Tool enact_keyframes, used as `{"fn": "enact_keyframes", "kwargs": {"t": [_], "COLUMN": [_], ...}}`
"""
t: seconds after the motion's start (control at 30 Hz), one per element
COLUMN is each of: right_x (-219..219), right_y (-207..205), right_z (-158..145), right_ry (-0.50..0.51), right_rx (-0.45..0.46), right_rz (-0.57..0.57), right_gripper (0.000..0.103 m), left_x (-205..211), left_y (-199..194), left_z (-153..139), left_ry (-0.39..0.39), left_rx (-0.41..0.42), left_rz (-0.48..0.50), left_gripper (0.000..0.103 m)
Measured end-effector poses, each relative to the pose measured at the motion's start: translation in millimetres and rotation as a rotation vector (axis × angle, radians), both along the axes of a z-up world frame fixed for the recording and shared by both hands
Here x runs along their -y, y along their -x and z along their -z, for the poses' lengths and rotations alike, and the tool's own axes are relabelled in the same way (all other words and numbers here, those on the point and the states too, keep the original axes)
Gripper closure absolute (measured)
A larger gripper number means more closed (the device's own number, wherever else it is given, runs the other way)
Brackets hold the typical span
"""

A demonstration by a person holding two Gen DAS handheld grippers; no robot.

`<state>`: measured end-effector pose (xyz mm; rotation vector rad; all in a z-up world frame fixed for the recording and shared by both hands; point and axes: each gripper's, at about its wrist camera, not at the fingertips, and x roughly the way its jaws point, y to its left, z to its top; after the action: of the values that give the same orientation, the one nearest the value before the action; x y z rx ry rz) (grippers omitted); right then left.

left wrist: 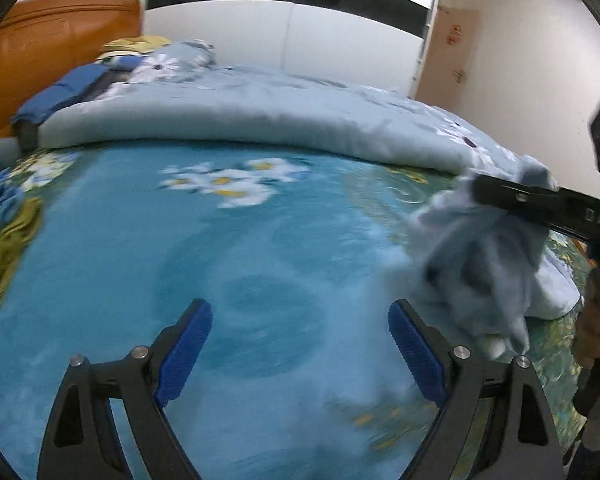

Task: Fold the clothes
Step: 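Pull the shirt open with the right gripper while the left gripper grasps another edge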

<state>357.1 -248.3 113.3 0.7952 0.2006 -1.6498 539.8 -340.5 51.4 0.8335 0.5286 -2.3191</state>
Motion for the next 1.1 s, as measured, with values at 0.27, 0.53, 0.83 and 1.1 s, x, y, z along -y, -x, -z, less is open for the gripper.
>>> {"fn": "enact_keyframes", "kwargs": {"t": [0.27,0.53,0.83,1.1], "right_x": [84.0,67.6,-28.9,-50.2], "right_y": [-87.7,-84.0,-55.3,-27.6], "right_z": [29.3,29.3,12.8,50.0], "right_ry": [-0.073,-0.095,-0.092,-0.211], "right_rx": [-0.003,0.038,-0.041,-0.076], "right_rz": [-0.144,-0.143,-0.057,0.026], "right_gripper": [0.086,0.07,0.045,0.044], "left_x": [26.6,31.0,30.9,12.5], "left_y": [-56.3,-53.9,-38.7,-15.4], "left_z": [14.1,26.5,30.0,32.3], "left_ry": [0.002,-0.044,-0.102,-0.193], "left_rx": [0.012,-0.001,-0.043,-0.111], "left_rz": [-0.066,-0.029,0.026,0.102], "left_gripper": [0.012,0.012,0.012,0.013]}}
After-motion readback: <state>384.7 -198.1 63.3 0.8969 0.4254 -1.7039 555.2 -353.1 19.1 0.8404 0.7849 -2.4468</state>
